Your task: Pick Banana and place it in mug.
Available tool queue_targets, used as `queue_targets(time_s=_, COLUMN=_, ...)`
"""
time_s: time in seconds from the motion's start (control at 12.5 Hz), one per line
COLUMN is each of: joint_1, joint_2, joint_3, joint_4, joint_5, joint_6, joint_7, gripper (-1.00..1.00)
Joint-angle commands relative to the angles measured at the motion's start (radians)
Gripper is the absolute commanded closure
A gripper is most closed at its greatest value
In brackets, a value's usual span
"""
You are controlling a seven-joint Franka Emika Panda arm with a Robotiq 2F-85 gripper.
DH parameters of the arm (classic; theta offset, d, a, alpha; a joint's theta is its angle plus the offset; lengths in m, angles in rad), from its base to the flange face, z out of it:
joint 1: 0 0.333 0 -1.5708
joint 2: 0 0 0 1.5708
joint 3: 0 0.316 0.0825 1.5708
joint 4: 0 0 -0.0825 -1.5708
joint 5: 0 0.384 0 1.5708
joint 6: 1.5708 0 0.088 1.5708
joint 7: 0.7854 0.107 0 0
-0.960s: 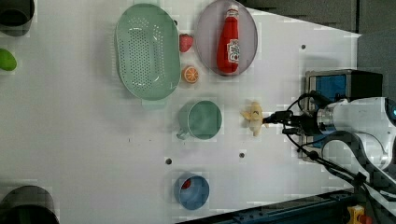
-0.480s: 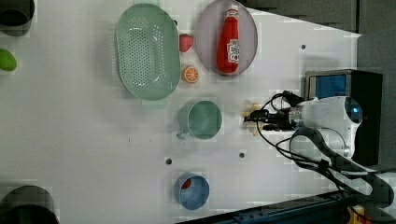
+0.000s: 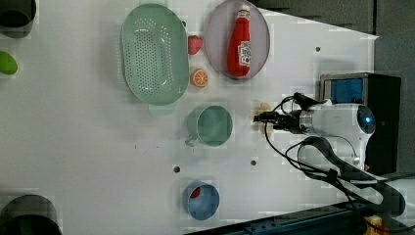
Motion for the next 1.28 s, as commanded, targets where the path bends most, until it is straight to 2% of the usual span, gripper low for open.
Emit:
queue_targets(time_s=0.08, joint_1=-0.011, joint_2=0.010, joint_3=-0.013, joint_4=0.002, joint_5=0.016, joint_6=0.030, joint_7=-0.033, gripper=0.30)
queue_targets(time_s=0.16, joint_1=-0.012, joint_2=-0.009, joint_3=-0.013, joint_4=0.002, joint_5=0.017, joint_6=0.029, joint_7=-0.033, gripper=0.37)
queue_targets(time_s=0.32, joint_1=-0.013, joint_2=-0.068, joint_3=-0.013, joint_4=0.002, joint_5=0.017, joint_6=0.020, joint_7=-0.033, gripper=0.37)
queue_targets(time_s=0.48, joint_1=-0.013, joint_2=-0.170, joint_3=-0.013, joint_4=0.015, joint_5=0.017, joint_6=-0.067, joint_7=-0.033, gripper=0.37)
queue_targets(time_s=0.64, joint_1=-0.012, joint_2=-0.299, joint_3=-0.012, joint_4=0.073, joint_5=0.016, joint_6=-0.300, joint_7=-0.033, gripper=0.37)
queue_targets(time_s=0.72, joint_1=-0.012, joint_2=-0.403, joint_3=-0.012, joint_4=0.145, joint_5=0.016, joint_6=-0.524, joint_7=-0.033, gripper=0.37)
queue_targets(time_s=0.88, joint_1=-0.005, joint_2=-0.500, joint_3=0.002, joint_4=0.235, joint_5=0.016, joint_6=-0.679, joint_7=-0.033, gripper=0.37)
queue_targets(time_s=1.04, joint_1=0.010, joint_2=-0.565, joint_3=0.049, joint_4=0.274, joint_5=0.017, joint_6=-0.758, joint_7=-0.012, gripper=0.37)
queue_targets(time_s=1.12, joint_1=0.024, joint_2=-0.590, joint_3=0.119, joint_4=0.275, joint_5=0.047, joint_6=-0.832, joint_7=0.127, gripper=0.37)
queue_targets(time_s=1.28, joint_1=0.041, joint_2=-0.583, joint_3=0.203, joint_4=0.272, joint_5=0.131, joint_6=-0.838, joint_7=0.276, gripper=0.37)
